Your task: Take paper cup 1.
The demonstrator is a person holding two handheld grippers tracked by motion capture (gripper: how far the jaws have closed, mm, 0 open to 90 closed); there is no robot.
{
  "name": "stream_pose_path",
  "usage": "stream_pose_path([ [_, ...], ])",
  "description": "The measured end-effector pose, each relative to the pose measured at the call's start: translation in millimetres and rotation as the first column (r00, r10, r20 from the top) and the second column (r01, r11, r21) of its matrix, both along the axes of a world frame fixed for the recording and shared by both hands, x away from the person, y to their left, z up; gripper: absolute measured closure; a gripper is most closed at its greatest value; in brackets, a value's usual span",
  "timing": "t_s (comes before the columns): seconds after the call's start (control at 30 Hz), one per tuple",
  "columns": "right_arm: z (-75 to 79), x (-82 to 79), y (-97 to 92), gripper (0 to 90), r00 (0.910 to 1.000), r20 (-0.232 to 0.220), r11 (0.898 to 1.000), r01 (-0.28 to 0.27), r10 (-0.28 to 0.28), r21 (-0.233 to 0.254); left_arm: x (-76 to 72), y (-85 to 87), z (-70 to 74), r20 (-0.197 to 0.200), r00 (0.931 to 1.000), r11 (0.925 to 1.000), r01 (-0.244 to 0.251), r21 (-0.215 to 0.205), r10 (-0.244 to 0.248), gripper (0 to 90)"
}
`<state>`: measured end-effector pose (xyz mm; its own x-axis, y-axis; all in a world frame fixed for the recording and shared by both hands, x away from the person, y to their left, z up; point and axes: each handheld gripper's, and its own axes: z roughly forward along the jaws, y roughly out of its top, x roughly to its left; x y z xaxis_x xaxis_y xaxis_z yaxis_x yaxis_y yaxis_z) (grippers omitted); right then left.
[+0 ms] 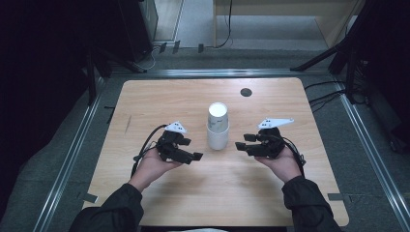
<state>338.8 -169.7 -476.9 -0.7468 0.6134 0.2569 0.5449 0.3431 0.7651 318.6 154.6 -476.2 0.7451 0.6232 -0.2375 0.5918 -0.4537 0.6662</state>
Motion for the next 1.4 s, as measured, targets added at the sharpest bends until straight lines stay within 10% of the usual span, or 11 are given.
stream_pose_path([
  [0.2, 0.8, 0.1, 0.2, 45.0, 0.9993, -0.015, 0.999, -0.033, 0.033, -0.015, 3.5, 7.8, 6.1, 0.003, 1.0000, 0.9981, -0.003, -0.062, 0.003, 24.4],
  [0.83, 9.6, -3.0, -8.4, 56.1, 0.9951, 0.050, 0.994, -0.082, 0.085, -0.074, 2.6, 14.2, 8.3, 0.024, 0.9995, 0.9990, 0.019, -0.040, -0.018, 23.6],
  [1.4, 15.0, -1.5, -14.4, 49.8, 0.9881, -0.012, 0.985, -0.154, 0.153, -0.081, 0.6, 19.1, 4.8, 0.030, 0.9987, 0.9991, 0.041, -0.011, -0.040, 25.1],
])
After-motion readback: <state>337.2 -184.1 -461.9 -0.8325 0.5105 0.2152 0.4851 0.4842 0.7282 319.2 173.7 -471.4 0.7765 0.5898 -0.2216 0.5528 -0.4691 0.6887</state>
